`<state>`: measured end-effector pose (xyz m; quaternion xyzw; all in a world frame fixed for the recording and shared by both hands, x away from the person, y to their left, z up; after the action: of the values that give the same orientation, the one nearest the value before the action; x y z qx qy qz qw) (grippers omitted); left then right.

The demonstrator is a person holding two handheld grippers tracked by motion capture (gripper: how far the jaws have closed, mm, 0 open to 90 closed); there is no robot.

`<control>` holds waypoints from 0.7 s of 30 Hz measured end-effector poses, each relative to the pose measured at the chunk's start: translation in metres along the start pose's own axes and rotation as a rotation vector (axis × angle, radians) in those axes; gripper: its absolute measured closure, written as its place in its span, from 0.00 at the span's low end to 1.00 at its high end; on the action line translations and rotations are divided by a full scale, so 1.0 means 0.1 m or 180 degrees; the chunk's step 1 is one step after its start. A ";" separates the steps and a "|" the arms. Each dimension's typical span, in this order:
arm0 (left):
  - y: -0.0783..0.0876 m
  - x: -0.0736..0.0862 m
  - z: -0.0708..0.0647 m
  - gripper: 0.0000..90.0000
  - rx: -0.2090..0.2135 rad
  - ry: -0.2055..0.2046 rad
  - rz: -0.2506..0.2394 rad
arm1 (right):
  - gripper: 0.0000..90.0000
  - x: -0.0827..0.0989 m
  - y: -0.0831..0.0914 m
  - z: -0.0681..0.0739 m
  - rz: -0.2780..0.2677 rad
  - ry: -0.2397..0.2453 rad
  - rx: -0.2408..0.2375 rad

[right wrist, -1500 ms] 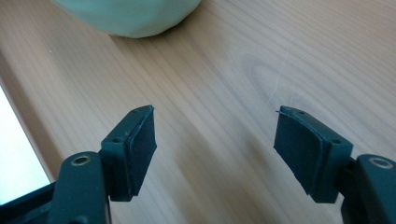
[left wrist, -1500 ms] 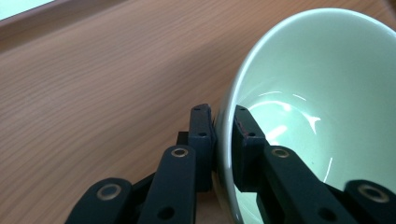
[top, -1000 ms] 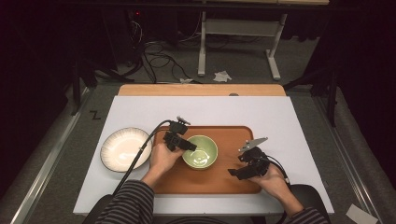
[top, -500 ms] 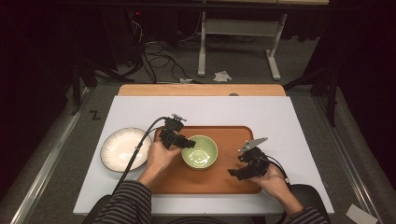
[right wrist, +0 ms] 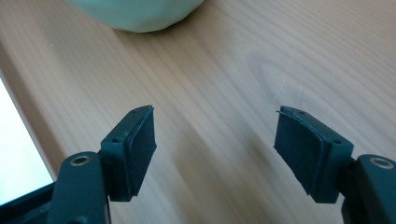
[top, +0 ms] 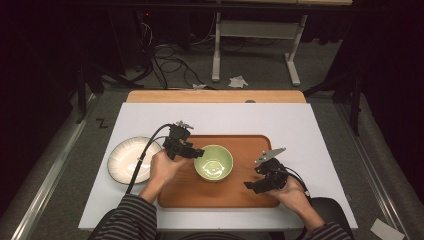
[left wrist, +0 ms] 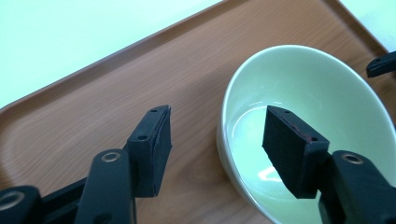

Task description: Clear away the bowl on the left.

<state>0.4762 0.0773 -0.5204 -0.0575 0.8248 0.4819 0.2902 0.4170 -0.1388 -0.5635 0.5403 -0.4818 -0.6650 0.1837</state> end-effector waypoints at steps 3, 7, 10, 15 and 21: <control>0.03 0.00 0.00 0.47 -0.0006 -0.0014 -0.0002 | 0.34 0.00 0.01 0.00 0.0000 -0.0003 0.0003; 0.05 0.01 0.00 0.47 -0.0022 -0.0034 -0.0007 | 0.34 -0.01 0.00 0.01 -0.0002 -0.0010 -0.0015; 0.11 0.01 0.01 0.47 0.0011 0.0003 -0.0050 | 0.34 -0.01 0.00 0.01 -0.0020 0.0011 -0.0020; 0.20 0.03 0.08 0.47 -0.0008 0.0066 -0.0126 | 0.34 0.00 0.00 0.00 -0.0005 -0.0005 -0.0021; 0.29 0.05 0.09 0.47 -0.0084 0.0014 -0.0184 | 0.34 0.00 0.00 0.01 -0.0007 0.0017 -0.0034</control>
<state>0.4649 0.1015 -0.5045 -0.0861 0.8170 0.4840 0.3014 0.4164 -0.1379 -0.5637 0.5417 -0.4772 -0.6662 0.1872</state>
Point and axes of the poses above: each handheld gripper's, and its own axes: y roughly backward along the jaws, x roughly out of its underside, z roughly to its left, the point moved 10 cm from there along -y, roughly forward along the jaws, and after that the axes turned 12 degrees about y, right-handed, at the moved point
